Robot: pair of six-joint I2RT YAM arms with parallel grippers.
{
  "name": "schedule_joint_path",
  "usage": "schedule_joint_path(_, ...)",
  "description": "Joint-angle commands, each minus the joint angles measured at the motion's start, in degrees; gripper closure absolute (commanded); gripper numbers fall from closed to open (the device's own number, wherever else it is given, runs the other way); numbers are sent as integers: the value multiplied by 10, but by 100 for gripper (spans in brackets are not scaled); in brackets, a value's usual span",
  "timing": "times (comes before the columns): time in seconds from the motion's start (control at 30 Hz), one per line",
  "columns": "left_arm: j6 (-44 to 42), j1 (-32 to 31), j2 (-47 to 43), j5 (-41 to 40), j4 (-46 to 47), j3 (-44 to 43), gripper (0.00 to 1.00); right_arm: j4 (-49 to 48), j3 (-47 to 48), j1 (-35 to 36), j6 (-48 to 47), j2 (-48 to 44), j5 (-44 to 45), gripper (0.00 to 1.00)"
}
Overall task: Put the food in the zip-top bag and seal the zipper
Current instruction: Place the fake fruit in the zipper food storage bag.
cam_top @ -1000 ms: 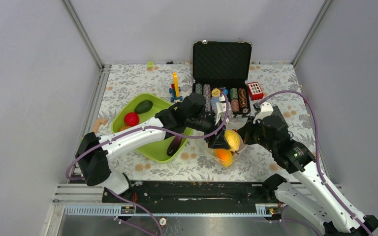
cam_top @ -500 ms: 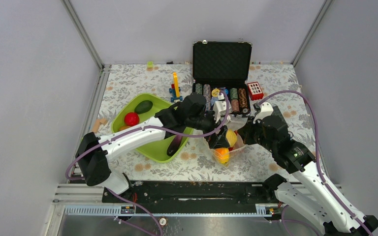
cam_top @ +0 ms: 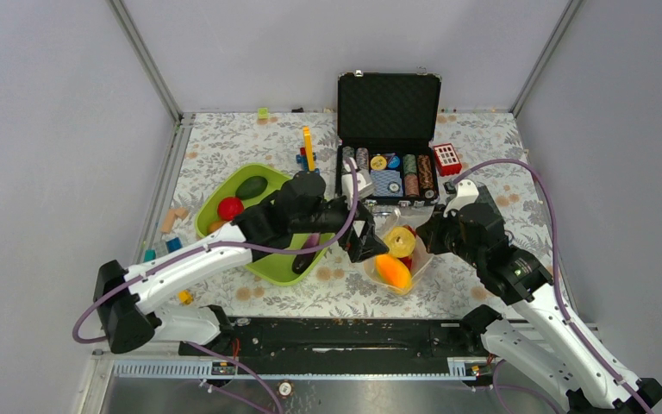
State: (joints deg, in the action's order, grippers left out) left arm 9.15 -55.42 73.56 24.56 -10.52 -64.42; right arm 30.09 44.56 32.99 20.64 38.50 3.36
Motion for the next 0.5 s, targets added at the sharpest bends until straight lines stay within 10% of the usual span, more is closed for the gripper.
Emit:
schedule_joint_path(0.0, 45, -1, -16, -154, 9, 11, 1, -20, 0, 2, 4, -7, -4, 95)
schedule_joint_path(0.47, 127, -17, 22, -164, 1, 49, 12, -21, 2, 2, 4, 3, -6, 95)
